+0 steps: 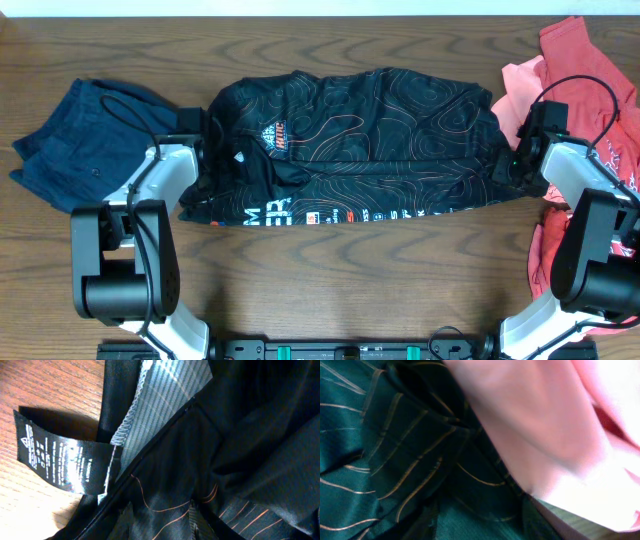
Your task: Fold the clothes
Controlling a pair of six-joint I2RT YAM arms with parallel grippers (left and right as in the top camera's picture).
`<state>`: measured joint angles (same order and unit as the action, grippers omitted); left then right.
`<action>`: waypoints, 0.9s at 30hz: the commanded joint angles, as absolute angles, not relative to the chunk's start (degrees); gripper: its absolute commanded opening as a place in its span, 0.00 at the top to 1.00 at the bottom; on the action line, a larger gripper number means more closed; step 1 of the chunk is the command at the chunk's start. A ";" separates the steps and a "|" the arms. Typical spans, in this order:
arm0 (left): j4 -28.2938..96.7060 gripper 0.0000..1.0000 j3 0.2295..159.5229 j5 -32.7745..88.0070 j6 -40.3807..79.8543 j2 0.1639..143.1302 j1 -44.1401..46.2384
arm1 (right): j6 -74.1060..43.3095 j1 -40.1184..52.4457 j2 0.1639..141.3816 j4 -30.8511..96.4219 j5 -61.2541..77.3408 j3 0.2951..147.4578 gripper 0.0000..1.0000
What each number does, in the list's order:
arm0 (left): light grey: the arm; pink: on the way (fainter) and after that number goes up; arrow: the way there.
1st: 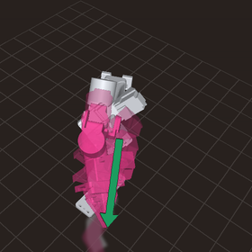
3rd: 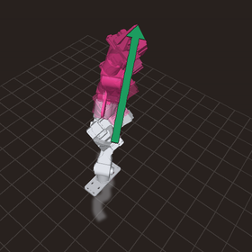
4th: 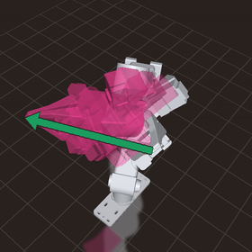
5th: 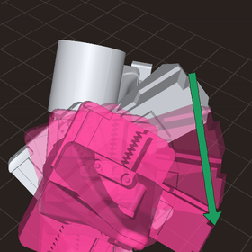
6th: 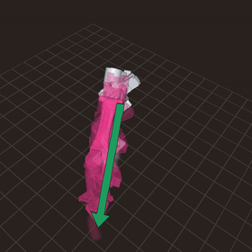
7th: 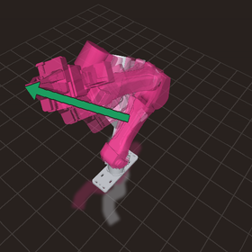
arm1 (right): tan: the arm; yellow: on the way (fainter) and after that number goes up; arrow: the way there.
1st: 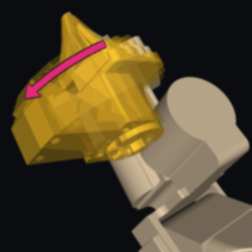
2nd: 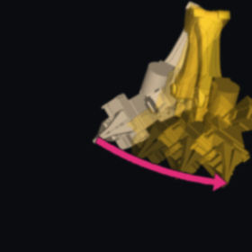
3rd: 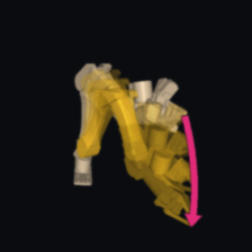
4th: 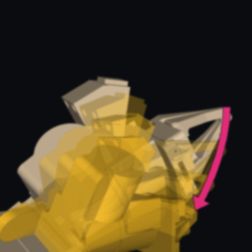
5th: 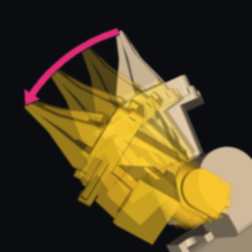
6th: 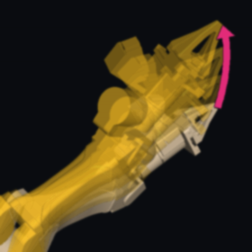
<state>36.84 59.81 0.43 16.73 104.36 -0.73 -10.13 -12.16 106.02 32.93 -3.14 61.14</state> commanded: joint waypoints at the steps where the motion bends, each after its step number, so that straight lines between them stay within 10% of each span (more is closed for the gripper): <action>1: 39.22 0.61 58.22 -0.73 16.80 108.16 -0.99 | -9.17 -12.43 108.03 34.04 -4.32 59.16 0.65; 8: 46.11 0.67 57.84 -0.71 16.88 108.18 -0.99 | -19.86 -13.80 108.03 42.41 -18.63 58.98 0.97; 20: 53.63 0.75 53.80 -0.71 18.33 107.26 -0.99 | -24.82 -17.67 107.81 55.05 -19.66 58.98 0.96; 27: 52.23 0.75 54.13 -0.69 18.31 101.01 -0.99 | -24.75 -17.56 105.49 57.12 -15.14 63.18 0.74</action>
